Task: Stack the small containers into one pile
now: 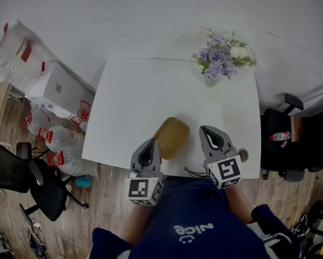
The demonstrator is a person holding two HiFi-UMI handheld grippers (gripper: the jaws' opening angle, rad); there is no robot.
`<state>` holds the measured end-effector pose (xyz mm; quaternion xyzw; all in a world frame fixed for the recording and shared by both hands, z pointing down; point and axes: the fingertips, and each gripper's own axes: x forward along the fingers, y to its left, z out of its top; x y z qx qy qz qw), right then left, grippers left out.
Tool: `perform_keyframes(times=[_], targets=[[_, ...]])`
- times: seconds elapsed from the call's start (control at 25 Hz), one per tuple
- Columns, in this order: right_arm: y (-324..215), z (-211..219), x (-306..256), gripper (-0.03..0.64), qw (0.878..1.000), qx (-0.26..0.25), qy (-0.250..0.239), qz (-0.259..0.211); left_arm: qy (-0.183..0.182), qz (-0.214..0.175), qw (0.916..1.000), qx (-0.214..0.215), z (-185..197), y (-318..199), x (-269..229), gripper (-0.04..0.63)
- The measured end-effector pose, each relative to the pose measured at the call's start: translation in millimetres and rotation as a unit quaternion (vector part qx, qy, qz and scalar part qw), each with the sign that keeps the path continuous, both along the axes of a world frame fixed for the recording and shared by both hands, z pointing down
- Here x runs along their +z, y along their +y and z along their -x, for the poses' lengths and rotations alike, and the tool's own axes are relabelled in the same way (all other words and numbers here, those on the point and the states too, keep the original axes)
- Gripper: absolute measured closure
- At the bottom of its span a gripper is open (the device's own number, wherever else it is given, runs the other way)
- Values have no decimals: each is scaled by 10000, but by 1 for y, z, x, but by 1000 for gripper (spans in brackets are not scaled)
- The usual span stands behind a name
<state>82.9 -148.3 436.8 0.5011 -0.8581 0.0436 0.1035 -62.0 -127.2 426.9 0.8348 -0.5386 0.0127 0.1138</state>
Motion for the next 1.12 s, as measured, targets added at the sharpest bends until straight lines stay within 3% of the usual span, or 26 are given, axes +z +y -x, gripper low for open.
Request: perform_keyframes(times=[1.12], targets=[[-12, 10, 12, 569, 9994, -191, 253, 156, -149, 144, 9998, -3, 3, -16, 11, 577]])
